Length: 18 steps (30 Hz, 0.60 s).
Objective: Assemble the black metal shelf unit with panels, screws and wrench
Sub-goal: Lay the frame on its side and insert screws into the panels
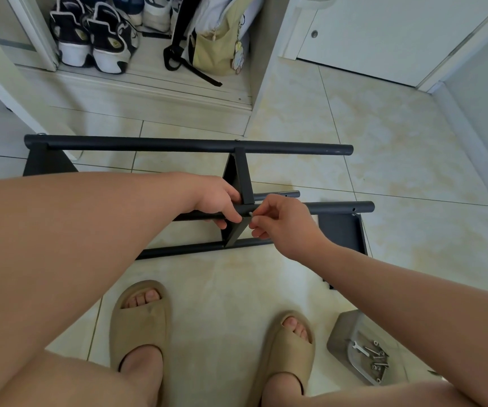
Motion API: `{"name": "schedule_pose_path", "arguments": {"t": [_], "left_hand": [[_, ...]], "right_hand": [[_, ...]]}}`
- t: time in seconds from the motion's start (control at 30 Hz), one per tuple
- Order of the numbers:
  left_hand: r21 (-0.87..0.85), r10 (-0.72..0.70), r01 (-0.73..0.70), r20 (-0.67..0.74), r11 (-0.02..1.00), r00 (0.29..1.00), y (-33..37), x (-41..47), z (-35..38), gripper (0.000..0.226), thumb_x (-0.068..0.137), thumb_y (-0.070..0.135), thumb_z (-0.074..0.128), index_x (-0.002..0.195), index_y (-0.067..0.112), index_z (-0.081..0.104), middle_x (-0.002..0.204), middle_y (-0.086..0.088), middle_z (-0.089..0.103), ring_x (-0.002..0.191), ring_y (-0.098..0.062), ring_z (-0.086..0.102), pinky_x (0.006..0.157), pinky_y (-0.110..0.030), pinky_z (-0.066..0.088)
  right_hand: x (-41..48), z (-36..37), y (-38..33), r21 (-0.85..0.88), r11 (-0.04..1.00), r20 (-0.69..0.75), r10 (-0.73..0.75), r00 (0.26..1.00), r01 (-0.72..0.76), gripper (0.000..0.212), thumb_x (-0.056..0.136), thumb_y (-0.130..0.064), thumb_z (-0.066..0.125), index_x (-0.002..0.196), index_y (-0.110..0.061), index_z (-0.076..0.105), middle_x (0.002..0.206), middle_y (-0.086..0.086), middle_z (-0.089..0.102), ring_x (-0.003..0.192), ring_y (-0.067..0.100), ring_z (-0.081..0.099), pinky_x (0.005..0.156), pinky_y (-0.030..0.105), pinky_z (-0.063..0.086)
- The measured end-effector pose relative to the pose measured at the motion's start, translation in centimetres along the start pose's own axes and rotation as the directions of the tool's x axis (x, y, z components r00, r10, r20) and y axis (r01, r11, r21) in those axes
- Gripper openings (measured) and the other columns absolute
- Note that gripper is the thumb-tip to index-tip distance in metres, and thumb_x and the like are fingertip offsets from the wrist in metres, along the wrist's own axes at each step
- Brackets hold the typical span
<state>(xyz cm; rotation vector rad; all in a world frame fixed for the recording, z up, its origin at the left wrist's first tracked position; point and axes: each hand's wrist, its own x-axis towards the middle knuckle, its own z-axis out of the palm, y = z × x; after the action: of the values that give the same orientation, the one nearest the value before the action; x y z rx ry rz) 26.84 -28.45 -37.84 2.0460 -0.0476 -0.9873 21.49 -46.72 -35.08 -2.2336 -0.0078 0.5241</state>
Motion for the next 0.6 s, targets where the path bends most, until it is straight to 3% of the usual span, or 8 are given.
{"name": "schedule_pose_path", "arguments": {"t": [0.1, 0.3, 0.43, 0.6], "left_hand": [[0.002, -0.01, 0.01, 0.03, 1.0, 1.0, -0.12, -0.18, -0.08, 0.037, 0.09, 0.015, 0.071, 0.127, 0.019, 0.064, 0.118, -0.004, 0.07, 0.075, -0.015, 0.069, 0.053, -0.017, 0.045], [0.019, -0.03, 0.028, 0.103, 0.999, 0.994, -0.65, -0.68, -0.13, 0.031, 0.09, 0.015, 0.071, 0.119, 0.021, 0.065, 0.113, -0.007, 0.07, 0.08, -0.016, 0.07, 0.063, -0.025, 0.048], [0.016, -0.027, 0.026, 0.107, 1.0, 0.994, -0.69, -0.74, -0.14, 0.039, 0.09, 0.015, 0.071, 0.128, 0.021, 0.063, 0.116, -0.005, 0.07, 0.078, -0.013, 0.07, 0.063, -0.024, 0.049], [0.009, -0.031, 0.03, 0.086, 1.0, 0.996, -0.7, -0.65, -0.03, 0.044, 0.091, 0.012, 0.07, 0.133, 0.02, 0.06, 0.118, -0.005, 0.07, 0.077, -0.013, 0.07, 0.06, -0.022, 0.048]], "right_hand": [[0.08, 0.4, -0.07, 0.047, 0.999, 0.01, 0.024, 1.0, -0.024, 0.016, 0.095, -0.003, 0.062, 0.082, -0.013, 0.062, 0.08, 0.011, 0.074, 0.071, 0.018, 0.073, 0.08, 0.04, 0.062], [-0.03, 0.78, -0.22, 0.068, 0.997, 0.084, 0.029, 0.996, -0.034, 0.018, 0.097, -0.002, 0.061, 0.081, -0.01, 0.06, 0.08, 0.01, 0.074, 0.072, 0.019, 0.073, 0.079, 0.039, 0.063], [-0.13, 0.39, -0.05, 0.095, 0.995, 0.118, 0.027, 0.993, -0.039, 0.017, 0.097, 0.001, 0.061, 0.082, -0.009, 0.06, 0.082, 0.013, 0.074, 0.073, 0.022, 0.073, 0.081, 0.043, 0.062], [-0.49, 0.66, -0.25, 0.13, 0.989, 0.088, 0.057, 0.994, -0.068, 0.019, 0.097, 0.002, 0.06, 0.082, -0.009, 0.059, 0.081, 0.012, 0.071, 0.067, 0.019, 0.069, 0.077, 0.038, 0.063]]}}
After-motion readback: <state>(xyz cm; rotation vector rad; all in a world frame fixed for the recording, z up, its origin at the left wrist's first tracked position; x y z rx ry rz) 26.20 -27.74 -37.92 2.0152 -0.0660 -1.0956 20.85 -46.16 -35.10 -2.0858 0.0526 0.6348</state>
